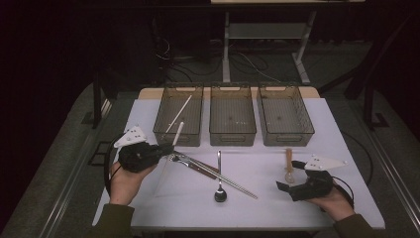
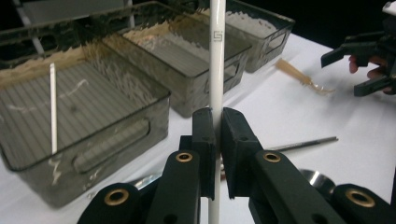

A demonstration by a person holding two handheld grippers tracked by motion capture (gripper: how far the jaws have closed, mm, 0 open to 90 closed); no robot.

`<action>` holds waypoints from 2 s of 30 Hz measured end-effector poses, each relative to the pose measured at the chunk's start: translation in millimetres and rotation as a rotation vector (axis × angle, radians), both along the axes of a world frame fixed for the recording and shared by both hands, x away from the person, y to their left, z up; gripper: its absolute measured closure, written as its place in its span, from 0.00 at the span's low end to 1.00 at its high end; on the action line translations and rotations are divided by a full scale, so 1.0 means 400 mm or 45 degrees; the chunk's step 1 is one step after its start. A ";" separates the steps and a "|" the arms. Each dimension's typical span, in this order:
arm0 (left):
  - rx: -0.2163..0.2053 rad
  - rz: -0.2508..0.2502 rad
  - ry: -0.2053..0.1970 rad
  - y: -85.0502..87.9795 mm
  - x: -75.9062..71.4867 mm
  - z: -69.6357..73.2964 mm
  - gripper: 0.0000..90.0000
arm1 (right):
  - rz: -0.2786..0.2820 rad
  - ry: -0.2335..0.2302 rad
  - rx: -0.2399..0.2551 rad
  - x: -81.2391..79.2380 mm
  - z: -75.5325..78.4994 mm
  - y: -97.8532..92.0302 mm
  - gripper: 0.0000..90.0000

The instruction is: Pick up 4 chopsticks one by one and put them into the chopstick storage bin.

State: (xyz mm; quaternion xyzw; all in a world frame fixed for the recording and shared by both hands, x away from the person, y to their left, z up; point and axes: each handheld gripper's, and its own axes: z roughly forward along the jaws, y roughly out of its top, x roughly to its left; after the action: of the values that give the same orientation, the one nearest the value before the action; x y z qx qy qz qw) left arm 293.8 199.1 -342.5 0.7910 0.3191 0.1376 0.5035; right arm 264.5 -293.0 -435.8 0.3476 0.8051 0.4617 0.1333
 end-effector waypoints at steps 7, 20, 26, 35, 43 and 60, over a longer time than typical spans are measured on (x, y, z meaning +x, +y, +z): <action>-0.013 -0.001 -0.034 -0.017 0.030 0.027 0.93 | -0.003 0.001 0.002 0.000 -0.001 -0.001 0.04; -0.036 0.052 -0.072 -0.040 0.184 0.108 0.93 | -0.002 0.004 -0.001 0.002 -0.002 -0.001 0.04; -0.037 0.079 -0.093 -0.041 0.262 0.171 0.93 | -0.002 0.006 0.002 0.001 -0.002 -0.001 0.04; -0.015 0.148 -0.107 -0.056 0.405 0.193 0.93 | -0.008 0.010 0.000 0.000 -0.004 -0.003 0.04; 0.019 0.195 -0.037 -0.047 0.474 0.099 0.93 | -0.013 0.015 0.004 0.001 -0.006 -0.007 0.04; 0.074 0.269 0.095 -0.021 0.487 -0.042 0.92 | -0.022 0.024 -0.004 0.002 -0.009 -0.007 0.04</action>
State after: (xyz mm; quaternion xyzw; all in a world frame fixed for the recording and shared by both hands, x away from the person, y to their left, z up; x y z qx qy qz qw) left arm 488.6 190.7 -359.5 0.7717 0.4151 0.1696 0.4510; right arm 265.2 -295.6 -439.4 0.3587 0.8041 0.4559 0.1303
